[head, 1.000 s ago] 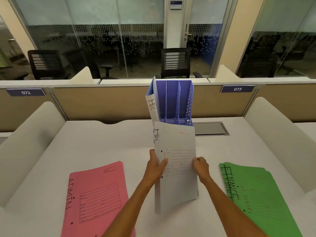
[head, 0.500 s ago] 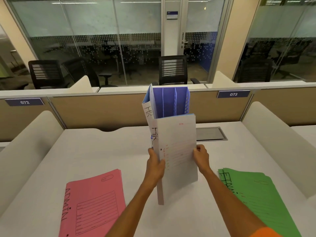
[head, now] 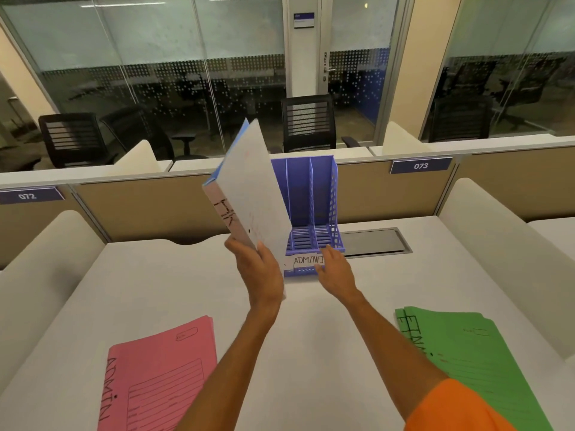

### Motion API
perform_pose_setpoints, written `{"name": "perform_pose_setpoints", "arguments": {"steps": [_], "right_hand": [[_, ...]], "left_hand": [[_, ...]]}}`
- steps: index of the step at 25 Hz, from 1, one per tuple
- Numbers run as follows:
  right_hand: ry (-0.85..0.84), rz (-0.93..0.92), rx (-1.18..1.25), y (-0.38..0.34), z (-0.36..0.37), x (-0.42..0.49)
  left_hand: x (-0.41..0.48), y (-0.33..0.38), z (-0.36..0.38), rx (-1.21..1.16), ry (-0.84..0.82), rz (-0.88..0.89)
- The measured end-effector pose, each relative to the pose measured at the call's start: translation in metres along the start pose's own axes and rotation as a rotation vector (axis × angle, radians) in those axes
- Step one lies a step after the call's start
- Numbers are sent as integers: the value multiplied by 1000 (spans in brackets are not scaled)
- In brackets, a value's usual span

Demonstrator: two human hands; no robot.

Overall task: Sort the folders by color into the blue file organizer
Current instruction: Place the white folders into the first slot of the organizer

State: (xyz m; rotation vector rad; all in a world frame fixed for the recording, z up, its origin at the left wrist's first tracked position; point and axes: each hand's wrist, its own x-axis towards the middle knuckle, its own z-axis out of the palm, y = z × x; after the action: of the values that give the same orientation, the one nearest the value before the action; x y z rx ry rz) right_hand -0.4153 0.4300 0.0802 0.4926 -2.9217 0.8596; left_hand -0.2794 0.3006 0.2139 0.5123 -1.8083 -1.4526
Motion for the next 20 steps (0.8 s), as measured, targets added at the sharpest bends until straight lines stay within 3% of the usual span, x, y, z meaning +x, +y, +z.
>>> {"name": "perform_pose_setpoints", "arguments": {"steps": [5, 12, 20], "right_hand": [[-160, -10, -126, -6, 20, 12], [-162, -86, -216, 2, 37, 41], [-121, -71, -194, 16, 59, 38]], "left_hand": [[49, -3, 32, -40, 81, 107], [98, -15, 82, -11, 85, 165], [120, -70, 124, 99, 38, 15]]}}
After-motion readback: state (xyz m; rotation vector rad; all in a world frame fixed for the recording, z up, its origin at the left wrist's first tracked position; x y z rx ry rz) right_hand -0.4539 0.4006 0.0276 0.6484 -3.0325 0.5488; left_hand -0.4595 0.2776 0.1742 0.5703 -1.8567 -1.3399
